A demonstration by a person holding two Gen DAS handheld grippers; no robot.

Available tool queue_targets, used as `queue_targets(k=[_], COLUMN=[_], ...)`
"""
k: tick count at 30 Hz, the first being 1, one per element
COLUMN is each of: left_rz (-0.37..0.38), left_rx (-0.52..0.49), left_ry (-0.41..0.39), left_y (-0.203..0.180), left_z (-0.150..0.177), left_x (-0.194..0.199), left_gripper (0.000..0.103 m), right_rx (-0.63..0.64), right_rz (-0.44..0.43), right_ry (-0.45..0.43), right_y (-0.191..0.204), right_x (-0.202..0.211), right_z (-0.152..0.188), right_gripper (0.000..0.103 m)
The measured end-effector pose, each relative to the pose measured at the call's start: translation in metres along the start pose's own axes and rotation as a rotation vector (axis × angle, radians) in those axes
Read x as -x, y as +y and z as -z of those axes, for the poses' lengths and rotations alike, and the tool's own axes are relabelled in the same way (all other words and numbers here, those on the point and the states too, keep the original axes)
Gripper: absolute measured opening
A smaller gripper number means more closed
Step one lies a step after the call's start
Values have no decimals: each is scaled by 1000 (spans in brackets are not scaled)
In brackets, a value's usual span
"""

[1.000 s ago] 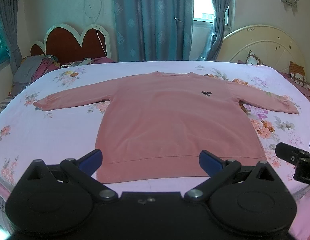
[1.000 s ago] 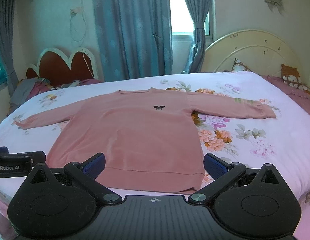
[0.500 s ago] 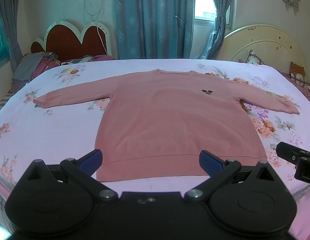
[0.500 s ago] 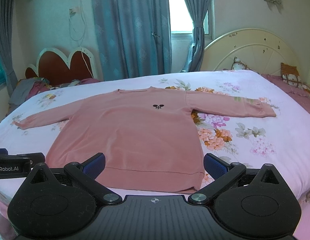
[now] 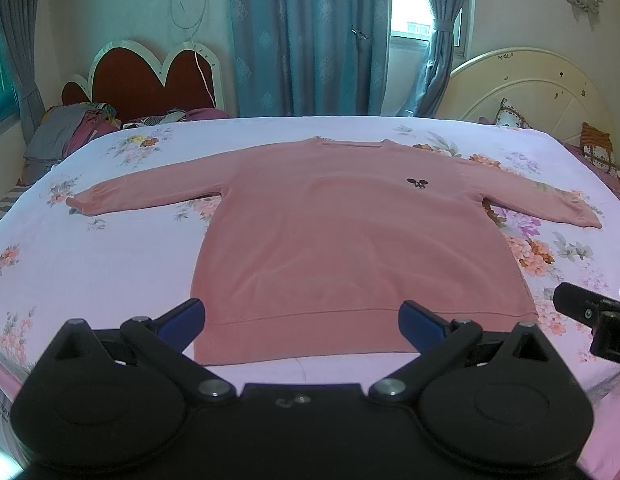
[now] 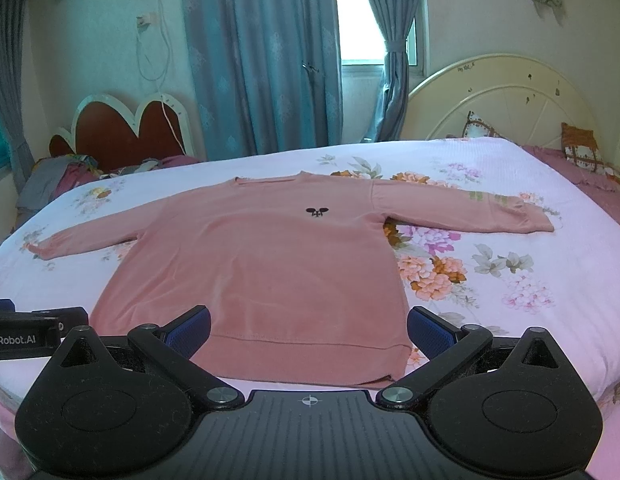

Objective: Fold small clothes

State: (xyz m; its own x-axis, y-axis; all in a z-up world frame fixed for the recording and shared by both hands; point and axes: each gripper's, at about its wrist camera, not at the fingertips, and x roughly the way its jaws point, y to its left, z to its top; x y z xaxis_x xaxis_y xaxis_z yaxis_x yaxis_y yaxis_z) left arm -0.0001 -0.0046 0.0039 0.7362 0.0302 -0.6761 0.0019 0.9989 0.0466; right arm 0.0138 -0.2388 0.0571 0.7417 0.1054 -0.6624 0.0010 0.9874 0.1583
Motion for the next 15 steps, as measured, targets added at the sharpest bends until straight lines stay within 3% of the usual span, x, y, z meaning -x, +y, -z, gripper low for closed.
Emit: queue_targets(k=[15], left_rz=[-7], left_rx=[2], left_ry=[17], left_y=[3], left_z=[-4], left_x=[-9], left_gripper=[103], right_rx=[-4], right_rz=[2], right_ry=[10], right_y=[1], right_x=[-9], right_z=[-2], right_gripper=[103])
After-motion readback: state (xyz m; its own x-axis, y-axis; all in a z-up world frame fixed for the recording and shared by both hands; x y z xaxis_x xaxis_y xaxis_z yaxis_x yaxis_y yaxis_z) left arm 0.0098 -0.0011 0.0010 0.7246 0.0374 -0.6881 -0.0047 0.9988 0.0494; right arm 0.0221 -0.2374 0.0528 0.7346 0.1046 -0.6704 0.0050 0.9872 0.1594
